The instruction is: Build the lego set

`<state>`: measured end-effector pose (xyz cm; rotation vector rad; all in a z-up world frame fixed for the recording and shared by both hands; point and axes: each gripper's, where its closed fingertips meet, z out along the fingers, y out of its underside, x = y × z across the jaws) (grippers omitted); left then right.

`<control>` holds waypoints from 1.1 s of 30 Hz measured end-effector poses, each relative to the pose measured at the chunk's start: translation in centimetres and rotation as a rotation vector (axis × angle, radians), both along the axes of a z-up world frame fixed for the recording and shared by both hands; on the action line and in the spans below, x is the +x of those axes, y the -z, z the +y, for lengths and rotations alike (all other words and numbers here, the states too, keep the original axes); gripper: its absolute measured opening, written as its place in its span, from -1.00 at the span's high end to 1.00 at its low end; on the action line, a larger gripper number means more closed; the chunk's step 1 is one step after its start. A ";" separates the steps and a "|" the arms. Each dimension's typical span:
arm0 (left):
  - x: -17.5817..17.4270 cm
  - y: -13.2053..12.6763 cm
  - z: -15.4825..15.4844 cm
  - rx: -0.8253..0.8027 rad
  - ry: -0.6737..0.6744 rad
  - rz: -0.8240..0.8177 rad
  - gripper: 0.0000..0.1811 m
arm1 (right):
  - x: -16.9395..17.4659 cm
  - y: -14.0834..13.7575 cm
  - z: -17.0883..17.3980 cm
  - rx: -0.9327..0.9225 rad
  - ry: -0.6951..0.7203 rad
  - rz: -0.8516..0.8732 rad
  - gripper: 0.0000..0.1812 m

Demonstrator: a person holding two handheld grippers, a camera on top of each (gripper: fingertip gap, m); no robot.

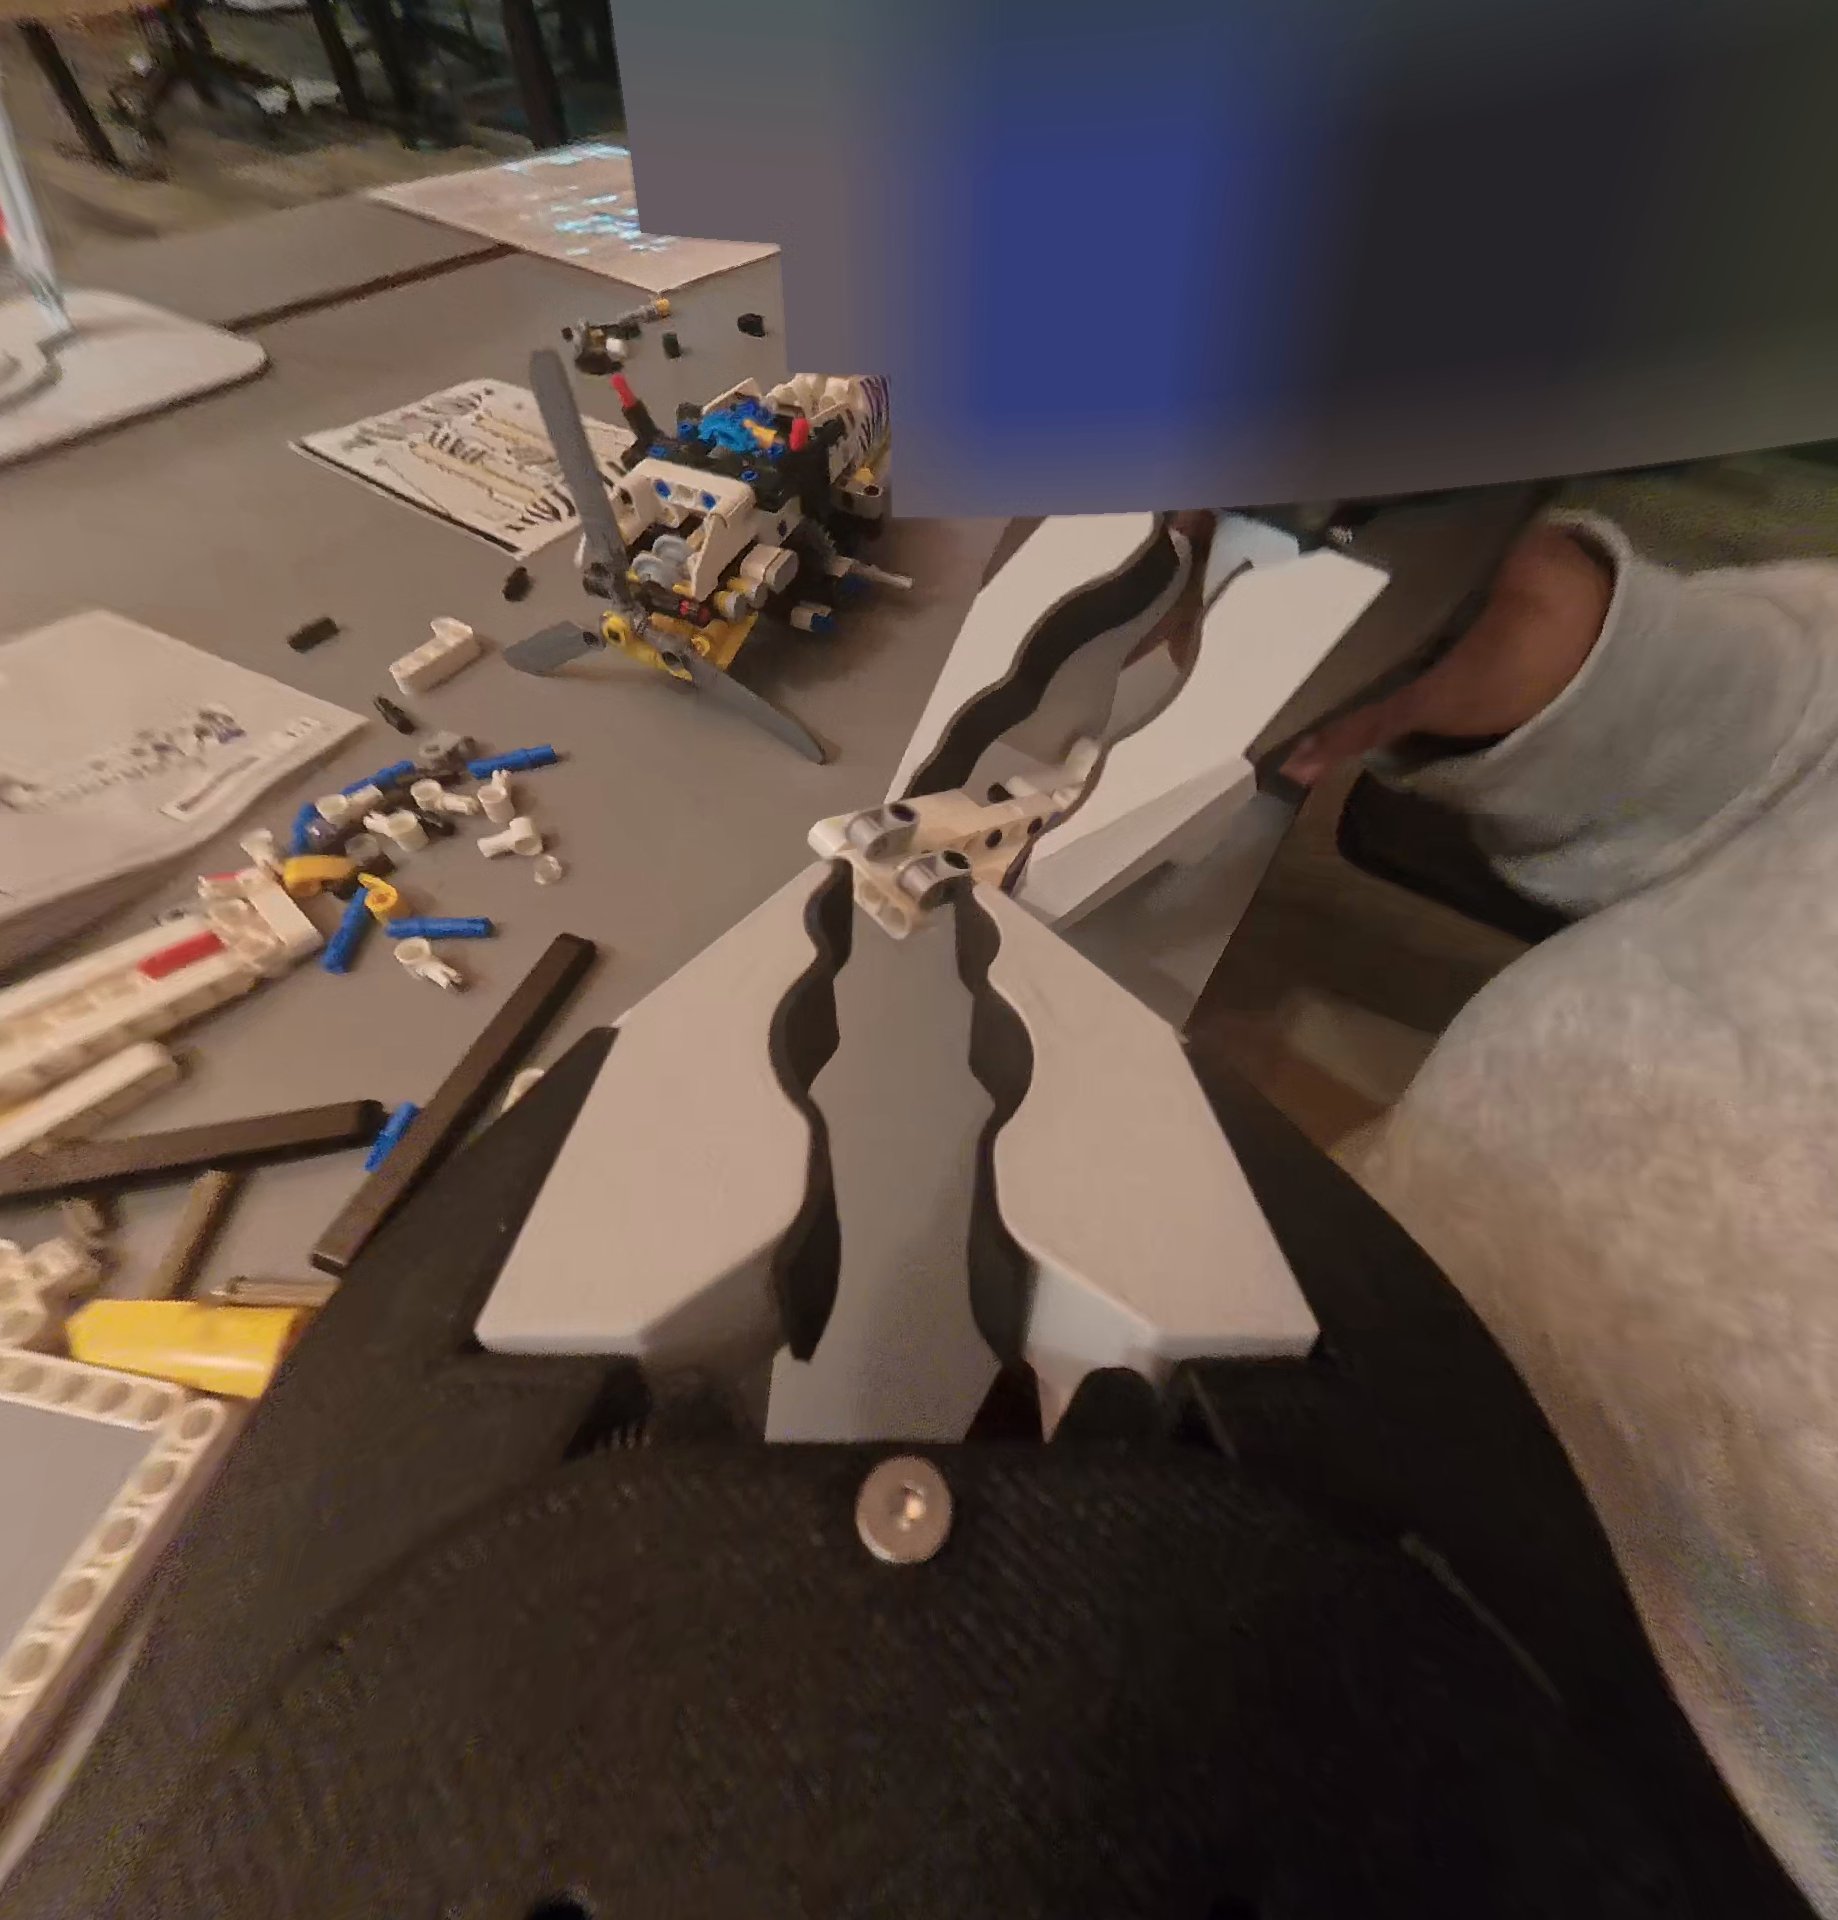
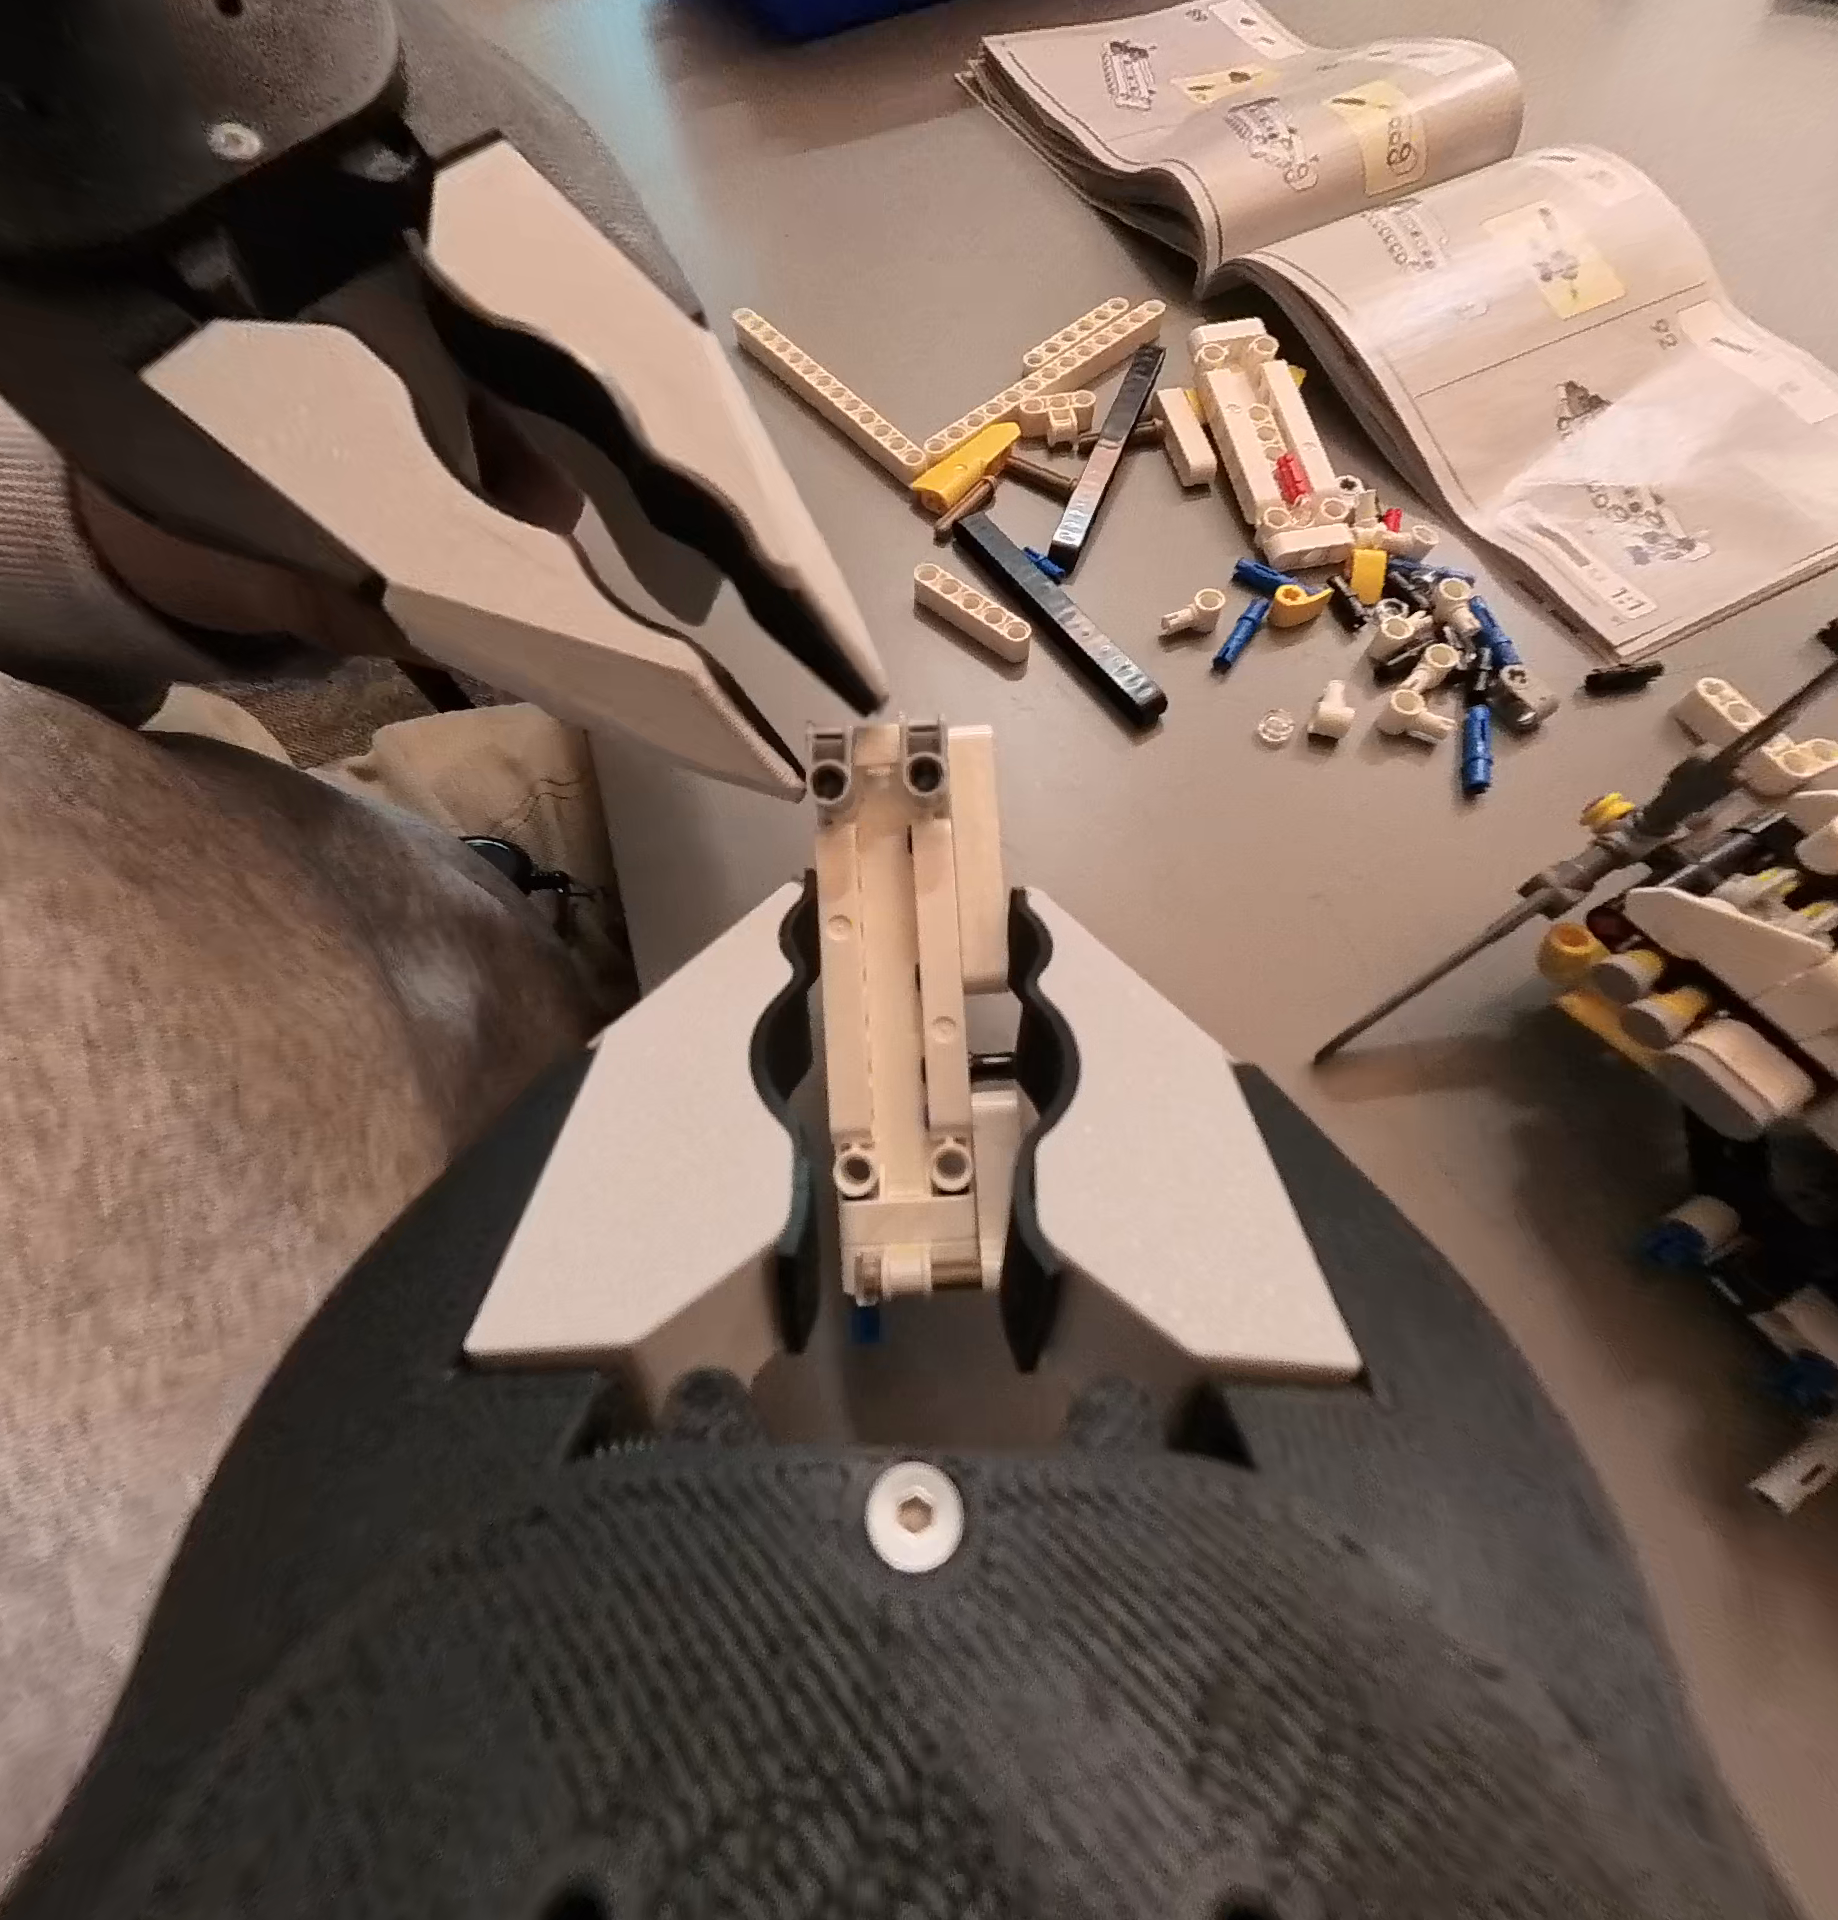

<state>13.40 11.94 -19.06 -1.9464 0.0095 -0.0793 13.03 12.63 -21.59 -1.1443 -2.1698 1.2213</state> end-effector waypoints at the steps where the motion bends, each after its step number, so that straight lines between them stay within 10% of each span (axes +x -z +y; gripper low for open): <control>1: -0.1 0.0 0.1 0.011 -0.002 -0.060 0.76 | 0.0 0.0 0.1 0.003 0.001 0.000 0.61; 11: -2.0 -2.2 -0.7 0.187 -0.011 -0.488 0.57 | 0.3 1.6 0.5 0.102 -0.016 -0.017 0.61; 33: -4.0 -2.6 -0.4 0.199 0.011 -0.466 0.57 | 1.1 -7.5 9.1 -0.274 0.244 0.459 0.71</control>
